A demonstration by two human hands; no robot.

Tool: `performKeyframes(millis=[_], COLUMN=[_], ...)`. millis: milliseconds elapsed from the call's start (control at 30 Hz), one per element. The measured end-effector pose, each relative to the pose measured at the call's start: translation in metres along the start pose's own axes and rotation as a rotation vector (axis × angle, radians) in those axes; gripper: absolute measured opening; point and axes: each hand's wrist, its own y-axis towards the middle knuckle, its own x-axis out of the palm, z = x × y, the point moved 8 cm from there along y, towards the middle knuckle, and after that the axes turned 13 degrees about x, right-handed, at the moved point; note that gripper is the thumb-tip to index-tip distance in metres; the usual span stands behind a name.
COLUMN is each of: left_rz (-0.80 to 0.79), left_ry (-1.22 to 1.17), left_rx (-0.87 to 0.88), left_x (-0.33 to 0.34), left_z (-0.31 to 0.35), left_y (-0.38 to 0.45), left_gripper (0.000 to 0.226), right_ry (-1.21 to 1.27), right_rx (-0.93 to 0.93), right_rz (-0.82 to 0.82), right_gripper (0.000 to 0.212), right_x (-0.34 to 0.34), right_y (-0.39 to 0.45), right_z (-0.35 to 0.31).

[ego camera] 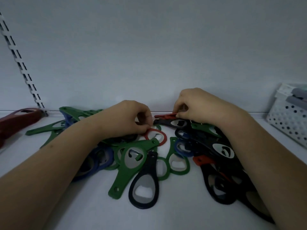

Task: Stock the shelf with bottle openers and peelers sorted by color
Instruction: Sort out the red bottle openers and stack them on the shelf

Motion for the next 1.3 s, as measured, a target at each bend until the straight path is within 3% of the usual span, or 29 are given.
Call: performKeyframes(millis=[100, 267, 467, 667, 800, 1033, 1200, 1300], left_rz=[-0.027, -0.142, -0.220, -0.218, -0.088, 0.404, 0.619, 0.644], left_ry=[-0.080, -0.078, -0.104, -0.082, 0.049, -0.274, -0.476, -0.505], left_rx=[-0.040, -0.103, -0.123, -0.125, -0.080, -0.034, -0.138, -0.157], left_x=[0.004, 0.007, 0.009, 0.010, -0.005, -0.039, -0.048, -0.048], left_z=[0.002, 0.007, 0.005, 0.003, 0.003, 0.008, -0.008, -0.011], left_y=[-0.002, -0.008, -0.012, -0.010, -0.007, -0.006, -0.015, -0.016], left_gripper=[0.013, 0.034, 0.026, 0.019, 0.013, 0.012, 0.015, 0.016], right_ry=[0.067, 0.101, 0.198, 0.177, 0.243, 0.201, 0.114, 0.055], right_rx=[-0.009, -0.019, -0.008, -0.008, -0.003, 0.000, -0.051, -0.070], right_rz=[-0.019, -0.141, -0.299, -0.340, -0.283, -0.097, -0.109, -0.127], right_gripper=[0.018, 0.036, 0.042, 0.054, 0.046, 0.034, 0.029, 0.030], right_x=[0.000, 0.013, 0.016, 0.019, 0.019, 0.021, 0.021, 0.020], right_y=[-0.003, -0.004, -0.012, -0.012, -0.006, 0.006, 0.006, 0.004], right_z=[-0.001, -0.006, -0.003, -0.002, -0.001, -0.001, -0.004, -0.008])
